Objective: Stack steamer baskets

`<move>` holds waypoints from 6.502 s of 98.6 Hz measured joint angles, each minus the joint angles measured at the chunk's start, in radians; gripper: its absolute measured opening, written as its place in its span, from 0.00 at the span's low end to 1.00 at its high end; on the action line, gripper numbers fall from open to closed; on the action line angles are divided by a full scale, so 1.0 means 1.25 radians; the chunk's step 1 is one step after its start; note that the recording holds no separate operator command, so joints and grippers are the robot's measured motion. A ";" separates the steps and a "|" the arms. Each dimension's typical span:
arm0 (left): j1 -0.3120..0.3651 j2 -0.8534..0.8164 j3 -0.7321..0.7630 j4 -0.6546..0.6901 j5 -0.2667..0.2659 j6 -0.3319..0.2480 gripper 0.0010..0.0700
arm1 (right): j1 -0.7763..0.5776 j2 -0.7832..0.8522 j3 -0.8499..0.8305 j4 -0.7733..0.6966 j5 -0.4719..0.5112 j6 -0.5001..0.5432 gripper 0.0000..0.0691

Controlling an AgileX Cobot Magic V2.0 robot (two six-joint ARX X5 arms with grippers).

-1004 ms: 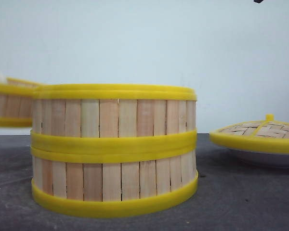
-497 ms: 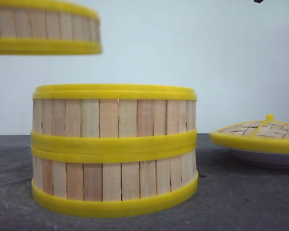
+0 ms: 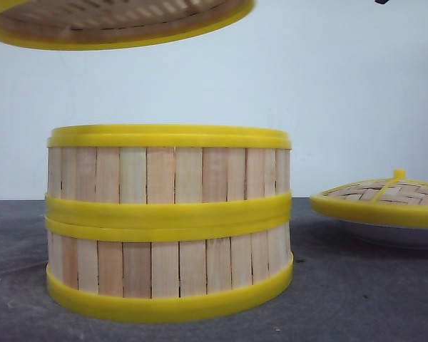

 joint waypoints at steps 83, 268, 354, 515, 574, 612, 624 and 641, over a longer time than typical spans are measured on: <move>-0.067 0.151 0.000 0.041 -0.046 -0.035 0.02 | 0.000 0.000 0.000 -0.006 0.000 0.000 0.42; -0.072 0.225 0.000 0.047 -0.090 -0.055 0.02 | 0.000 0.000 0.000 -0.006 0.000 0.000 0.42; -0.086 0.229 0.000 0.048 -0.090 -0.067 0.15 | 0.000 0.000 0.000 -0.006 0.000 0.001 0.42; 0.050 -0.051 0.001 -0.054 -0.344 -0.069 0.49 | -0.381 0.139 -0.302 0.425 -0.104 -0.015 0.62; 0.051 -0.221 -0.181 -0.055 -0.357 -0.087 0.49 | -0.380 0.277 -0.302 0.525 -0.104 -0.014 0.60; 0.051 -0.224 -0.181 -0.050 -0.358 -0.087 0.49 | -0.380 0.291 -0.302 0.534 -0.108 -0.014 0.25; 0.051 -0.224 -0.181 -0.050 -0.358 -0.087 0.49 | -0.380 0.291 -0.302 0.536 -0.110 -0.014 0.13; 0.051 -0.224 -0.181 -0.050 -0.358 -0.087 0.49 | -0.381 0.291 -0.302 0.537 -0.111 -0.013 0.09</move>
